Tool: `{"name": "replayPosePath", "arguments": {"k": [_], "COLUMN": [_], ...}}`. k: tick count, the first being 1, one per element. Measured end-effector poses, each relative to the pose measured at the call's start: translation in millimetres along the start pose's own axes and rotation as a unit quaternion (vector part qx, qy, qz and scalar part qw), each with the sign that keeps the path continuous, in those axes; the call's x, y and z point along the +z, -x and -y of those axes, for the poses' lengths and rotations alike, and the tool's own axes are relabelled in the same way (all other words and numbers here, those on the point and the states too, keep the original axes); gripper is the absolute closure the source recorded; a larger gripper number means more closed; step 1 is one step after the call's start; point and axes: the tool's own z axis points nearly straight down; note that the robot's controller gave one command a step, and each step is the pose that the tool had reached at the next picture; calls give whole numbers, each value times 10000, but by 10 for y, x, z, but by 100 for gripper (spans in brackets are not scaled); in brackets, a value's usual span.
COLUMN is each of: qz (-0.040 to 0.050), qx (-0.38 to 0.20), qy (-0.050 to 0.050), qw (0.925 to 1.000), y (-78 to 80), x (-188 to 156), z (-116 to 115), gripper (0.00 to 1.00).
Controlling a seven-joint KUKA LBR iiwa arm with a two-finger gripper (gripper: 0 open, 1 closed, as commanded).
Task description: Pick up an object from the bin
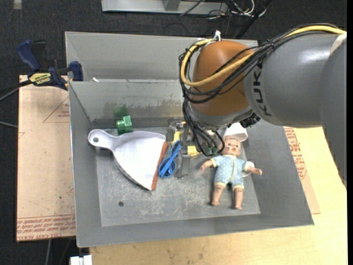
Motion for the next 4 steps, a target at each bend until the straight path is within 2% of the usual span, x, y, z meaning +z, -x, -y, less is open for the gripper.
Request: {"name": "replayPosePath", "arguments": {"k": [1, 2, 3, 4], "qz": [38, 73, 63, 103], "qx": [12, -1070, -2725, -2391], "qy": [4, 8, -6, 6], "qw": [10000, 9942, 9621, 9709], "y": [15, 236, 483, 742], "x": [-48, 350, 968, 1008], "z": [5, 155, 425, 211], "gripper": [0, 0, 0, 0]}}
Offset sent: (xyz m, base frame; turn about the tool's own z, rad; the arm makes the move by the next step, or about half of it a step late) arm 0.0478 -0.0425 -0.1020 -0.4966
